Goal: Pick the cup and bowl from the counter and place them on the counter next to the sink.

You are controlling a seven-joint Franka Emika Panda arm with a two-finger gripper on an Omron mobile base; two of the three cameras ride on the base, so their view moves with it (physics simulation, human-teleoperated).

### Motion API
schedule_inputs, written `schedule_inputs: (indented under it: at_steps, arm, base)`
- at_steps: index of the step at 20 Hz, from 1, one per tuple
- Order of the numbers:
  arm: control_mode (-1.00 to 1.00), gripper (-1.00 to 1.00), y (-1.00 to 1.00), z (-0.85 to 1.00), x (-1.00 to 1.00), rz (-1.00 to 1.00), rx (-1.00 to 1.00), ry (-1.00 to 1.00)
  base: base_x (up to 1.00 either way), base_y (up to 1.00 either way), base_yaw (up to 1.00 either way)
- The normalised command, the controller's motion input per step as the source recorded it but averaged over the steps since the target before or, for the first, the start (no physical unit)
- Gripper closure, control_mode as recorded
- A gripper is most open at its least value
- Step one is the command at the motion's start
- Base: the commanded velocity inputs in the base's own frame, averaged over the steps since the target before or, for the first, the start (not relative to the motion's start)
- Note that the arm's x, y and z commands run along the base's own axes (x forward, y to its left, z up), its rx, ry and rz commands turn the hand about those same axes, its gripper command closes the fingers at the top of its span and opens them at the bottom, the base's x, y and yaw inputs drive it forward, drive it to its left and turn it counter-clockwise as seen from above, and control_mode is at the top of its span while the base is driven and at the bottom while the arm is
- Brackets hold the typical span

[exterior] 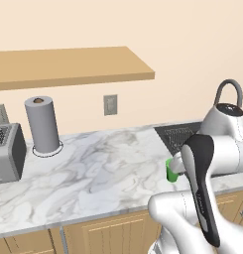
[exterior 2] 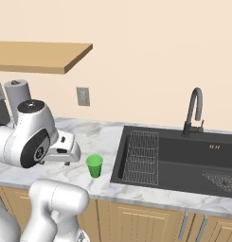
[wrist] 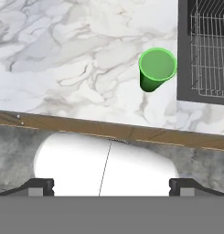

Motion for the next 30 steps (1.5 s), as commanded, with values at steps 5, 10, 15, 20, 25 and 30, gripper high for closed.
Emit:
schedule_inputs:
  at_steps: [5, 10, 15, 20, 25, 30]
  arm:
    - [-1.0, -1.0, 0.0, 0.0, 0.0, 0.0, 0.0, 0.0]
    - [-1.0, -1.0, 0.0, 0.0, 0.0, 0.0, 0.0, 0.0]
    - [1.0, -1.0, 0.0, 0.0, 0.0, 0.0, 0.0, 0.0]
    - [1.0, -1.0, 0.0, 0.0, 0.0, 0.0, 0.0, 0.0]
    - [1.0, -1.0, 0.0, 0.0, 0.0, 0.0, 0.0, 0.0]
    - [1.0, -1.0, 0.0, 0.0, 0.0, 0.0, 0.0, 0.0]
  base:
    - [0.0, 0.0, 0.0]
    - [0.0, 0.0, 0.0]
    - [0.0, 0.0, 0.0]
    - [-0.25, 0.03, 0.0]
    - [-0.98, 0.14, 0.0]
    - [-0.47, 0.04, 0.05]
